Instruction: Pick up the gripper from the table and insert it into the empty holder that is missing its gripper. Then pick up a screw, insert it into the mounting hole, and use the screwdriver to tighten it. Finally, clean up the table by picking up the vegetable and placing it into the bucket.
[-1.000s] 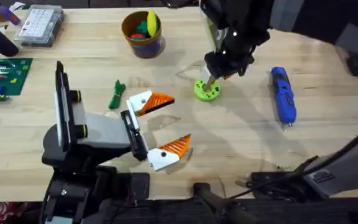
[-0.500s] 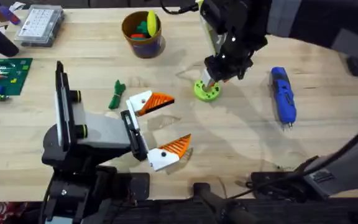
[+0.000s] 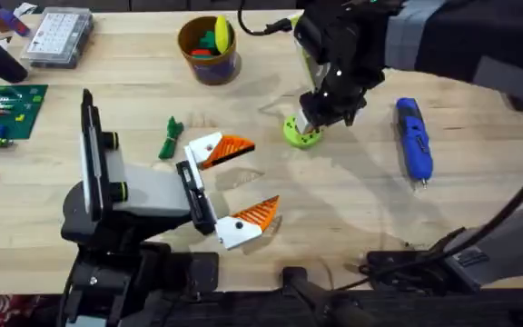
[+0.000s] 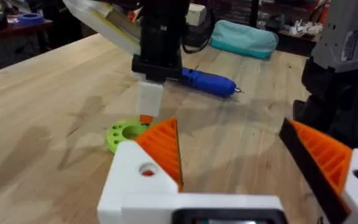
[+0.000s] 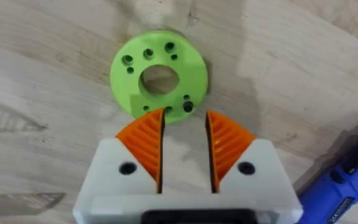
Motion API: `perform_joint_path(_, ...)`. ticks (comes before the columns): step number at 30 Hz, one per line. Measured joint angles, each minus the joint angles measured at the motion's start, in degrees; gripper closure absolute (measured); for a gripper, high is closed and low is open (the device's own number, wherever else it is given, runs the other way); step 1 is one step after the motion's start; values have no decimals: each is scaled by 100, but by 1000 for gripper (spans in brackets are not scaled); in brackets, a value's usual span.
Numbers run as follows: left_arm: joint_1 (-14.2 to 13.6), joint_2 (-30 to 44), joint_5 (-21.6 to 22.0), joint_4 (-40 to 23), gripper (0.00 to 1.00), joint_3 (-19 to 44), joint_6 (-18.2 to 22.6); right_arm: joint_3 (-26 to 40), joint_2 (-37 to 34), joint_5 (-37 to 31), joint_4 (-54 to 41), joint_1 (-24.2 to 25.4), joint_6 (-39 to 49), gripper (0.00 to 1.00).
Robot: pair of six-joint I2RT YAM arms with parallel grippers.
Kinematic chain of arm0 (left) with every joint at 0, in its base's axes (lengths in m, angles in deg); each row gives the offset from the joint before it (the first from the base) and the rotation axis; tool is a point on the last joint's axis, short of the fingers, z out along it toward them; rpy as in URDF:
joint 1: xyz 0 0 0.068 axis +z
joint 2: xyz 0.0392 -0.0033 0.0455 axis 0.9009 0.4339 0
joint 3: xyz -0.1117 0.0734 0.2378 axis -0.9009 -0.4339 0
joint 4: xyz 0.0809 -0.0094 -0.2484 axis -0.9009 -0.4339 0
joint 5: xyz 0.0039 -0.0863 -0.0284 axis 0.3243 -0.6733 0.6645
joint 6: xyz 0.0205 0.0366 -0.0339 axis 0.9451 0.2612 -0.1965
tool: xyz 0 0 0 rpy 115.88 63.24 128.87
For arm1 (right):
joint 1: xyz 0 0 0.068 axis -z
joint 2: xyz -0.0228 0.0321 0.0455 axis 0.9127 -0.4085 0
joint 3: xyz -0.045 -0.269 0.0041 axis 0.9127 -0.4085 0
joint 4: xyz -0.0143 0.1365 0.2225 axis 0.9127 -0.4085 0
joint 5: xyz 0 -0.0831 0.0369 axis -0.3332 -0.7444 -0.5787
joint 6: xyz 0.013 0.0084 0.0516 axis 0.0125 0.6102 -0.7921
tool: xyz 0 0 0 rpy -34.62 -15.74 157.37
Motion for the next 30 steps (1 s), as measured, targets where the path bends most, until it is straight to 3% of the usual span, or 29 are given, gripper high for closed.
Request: perform_joint_path(30,0,0,0,1,11,0,0,-61,-215,2,272,92,0,624)
